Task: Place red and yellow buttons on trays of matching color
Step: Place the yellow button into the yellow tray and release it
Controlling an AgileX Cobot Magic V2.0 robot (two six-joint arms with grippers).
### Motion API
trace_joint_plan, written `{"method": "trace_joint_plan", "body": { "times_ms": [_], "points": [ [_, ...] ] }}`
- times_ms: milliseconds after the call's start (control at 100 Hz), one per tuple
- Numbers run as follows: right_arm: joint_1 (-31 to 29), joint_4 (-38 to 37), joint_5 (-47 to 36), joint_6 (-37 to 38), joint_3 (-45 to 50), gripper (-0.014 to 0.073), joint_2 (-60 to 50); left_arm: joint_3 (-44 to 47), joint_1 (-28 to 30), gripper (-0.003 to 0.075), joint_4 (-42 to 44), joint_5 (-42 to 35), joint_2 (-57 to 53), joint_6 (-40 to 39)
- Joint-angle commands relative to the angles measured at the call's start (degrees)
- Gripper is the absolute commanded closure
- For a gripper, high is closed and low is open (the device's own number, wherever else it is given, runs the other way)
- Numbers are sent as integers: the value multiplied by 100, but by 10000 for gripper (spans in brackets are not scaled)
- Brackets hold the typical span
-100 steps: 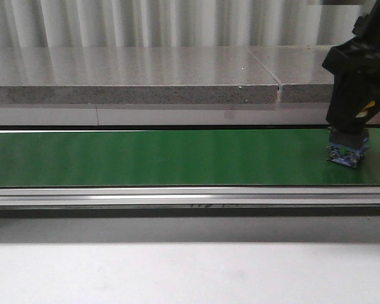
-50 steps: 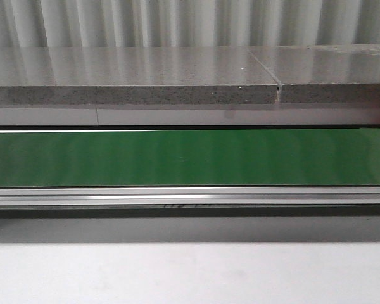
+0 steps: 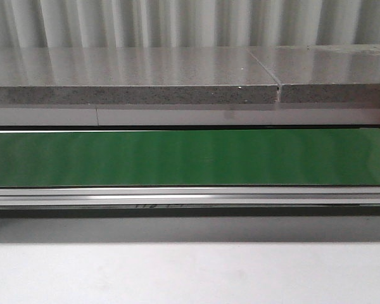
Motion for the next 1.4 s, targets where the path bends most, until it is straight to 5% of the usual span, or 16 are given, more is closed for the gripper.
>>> {"method": "trace_joint_plan", "body": {
  "times_ms": [0,1000,1390],
  "points": [
    [-125,-74,-439,87,-178,452,24,-154,-37,740,-55,-474,34,-5],
    [-283,-60,-857,174,-173,442,2136,-154,-37,740,-55,-474,34,-5],
    [-283,-60,-803,174,-173,45,2112,-154,-37,740,-55,-474,34,-5]
  ]
}}
